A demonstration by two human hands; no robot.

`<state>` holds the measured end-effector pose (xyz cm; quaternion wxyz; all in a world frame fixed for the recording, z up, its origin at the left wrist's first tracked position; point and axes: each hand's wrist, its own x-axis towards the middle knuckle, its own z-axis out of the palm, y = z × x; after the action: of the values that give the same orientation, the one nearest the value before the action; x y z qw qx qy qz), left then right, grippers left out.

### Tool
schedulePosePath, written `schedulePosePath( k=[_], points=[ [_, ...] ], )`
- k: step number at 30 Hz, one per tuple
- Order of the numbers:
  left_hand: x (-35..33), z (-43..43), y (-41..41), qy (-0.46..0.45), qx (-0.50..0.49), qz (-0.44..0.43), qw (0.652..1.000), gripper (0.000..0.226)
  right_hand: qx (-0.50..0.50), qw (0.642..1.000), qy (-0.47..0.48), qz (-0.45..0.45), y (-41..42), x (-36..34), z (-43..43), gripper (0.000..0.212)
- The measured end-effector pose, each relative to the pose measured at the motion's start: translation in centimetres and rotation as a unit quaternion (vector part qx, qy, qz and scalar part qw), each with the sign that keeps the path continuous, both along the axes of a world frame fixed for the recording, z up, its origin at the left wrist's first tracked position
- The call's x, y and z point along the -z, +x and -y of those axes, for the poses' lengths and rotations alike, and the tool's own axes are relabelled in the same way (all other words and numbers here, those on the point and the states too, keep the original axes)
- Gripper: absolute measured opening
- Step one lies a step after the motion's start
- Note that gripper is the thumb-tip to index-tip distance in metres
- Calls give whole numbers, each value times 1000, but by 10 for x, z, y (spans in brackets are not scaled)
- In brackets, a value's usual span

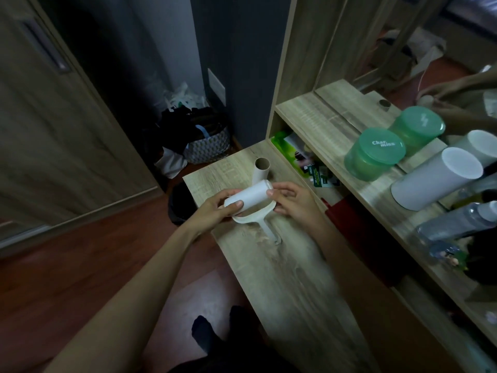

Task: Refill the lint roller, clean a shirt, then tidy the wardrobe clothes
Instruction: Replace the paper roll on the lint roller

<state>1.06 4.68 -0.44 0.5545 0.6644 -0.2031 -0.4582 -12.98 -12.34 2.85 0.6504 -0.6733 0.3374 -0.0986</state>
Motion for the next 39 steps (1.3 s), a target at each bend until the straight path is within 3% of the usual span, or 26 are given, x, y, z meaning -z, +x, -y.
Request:
schedulePosePath(
  k=[5, 15, 20, 28, 35, 39],
  points=[
    [-12, 9, -5, -23, 4, 24, 999, 21, -5, 999, 47, 9, 5, -11, -4, 22],
    [-21, 11, 5, -29, 67, 79, 994, 34, -16, 995, 94, -12, 1, -17, 12, 17],
    [-25, 13, 1, -28, 85, 89, 992, 27, -33, 996, 52, -58, 3, -21, 16, 7],
    [-21, 19, -7, -29, 38, 129, 990, 25, 26, 999, 2, -27, 1, -17, 10, 11],
    [-26, 12, -6, -19, 20, 119, 993, 30, -111, 994, -20, -15, -7, -24, 17, 26],
    [-33, 12, -4, -18, 35, 114, 993, 24, -104, 994, -19, -4, -7, -26, 19, 29]
  ],
)
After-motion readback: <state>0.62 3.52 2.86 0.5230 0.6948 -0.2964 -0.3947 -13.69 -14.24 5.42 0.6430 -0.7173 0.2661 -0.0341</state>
